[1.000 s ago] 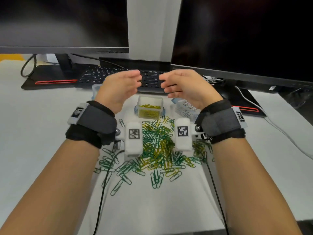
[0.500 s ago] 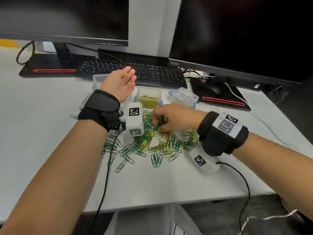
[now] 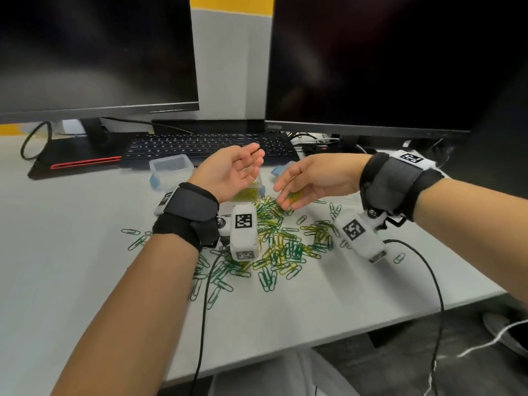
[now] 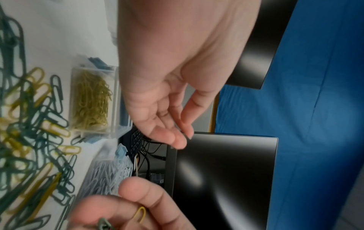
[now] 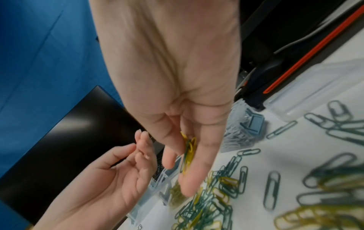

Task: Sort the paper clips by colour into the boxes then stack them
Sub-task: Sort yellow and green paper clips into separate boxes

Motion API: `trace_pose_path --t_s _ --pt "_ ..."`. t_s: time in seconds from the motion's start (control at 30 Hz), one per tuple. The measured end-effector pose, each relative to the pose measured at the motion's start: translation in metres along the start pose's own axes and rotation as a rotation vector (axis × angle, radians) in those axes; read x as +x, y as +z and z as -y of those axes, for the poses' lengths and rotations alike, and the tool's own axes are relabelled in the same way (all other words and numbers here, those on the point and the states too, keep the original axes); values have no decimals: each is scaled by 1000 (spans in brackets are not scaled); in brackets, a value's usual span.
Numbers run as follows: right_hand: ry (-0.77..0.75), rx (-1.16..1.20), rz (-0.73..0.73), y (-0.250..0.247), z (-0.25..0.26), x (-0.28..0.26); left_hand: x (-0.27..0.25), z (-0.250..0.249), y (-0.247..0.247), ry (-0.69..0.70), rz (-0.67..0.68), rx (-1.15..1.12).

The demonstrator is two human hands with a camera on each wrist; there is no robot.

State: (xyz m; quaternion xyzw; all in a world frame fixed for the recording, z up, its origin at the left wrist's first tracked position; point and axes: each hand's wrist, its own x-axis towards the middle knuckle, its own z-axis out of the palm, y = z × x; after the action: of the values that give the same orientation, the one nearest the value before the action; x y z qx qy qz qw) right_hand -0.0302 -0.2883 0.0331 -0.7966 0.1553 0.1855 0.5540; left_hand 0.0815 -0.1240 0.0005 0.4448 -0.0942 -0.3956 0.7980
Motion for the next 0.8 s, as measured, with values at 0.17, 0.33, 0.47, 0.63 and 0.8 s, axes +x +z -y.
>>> trace_pose_path --t_s 0.17,0.33,0.47,0.63,0.8 --pt "15 -89 -80 -6 -8 -10 -9 -1 16 13 77 247" --pt "48 -444 -203 -13 -23 -26 -24 18 46 -32 102 817" --pt "34 -853 -138 5 -41 -37 -31 51 57 -192 223 1484" --pt "-55 -1011 -273 9 -70 -35 -25 69 68 -43 255 1863" --pt "-16 -619 -285 -15 -81 -51 -26 59 61 -52 213 2134"
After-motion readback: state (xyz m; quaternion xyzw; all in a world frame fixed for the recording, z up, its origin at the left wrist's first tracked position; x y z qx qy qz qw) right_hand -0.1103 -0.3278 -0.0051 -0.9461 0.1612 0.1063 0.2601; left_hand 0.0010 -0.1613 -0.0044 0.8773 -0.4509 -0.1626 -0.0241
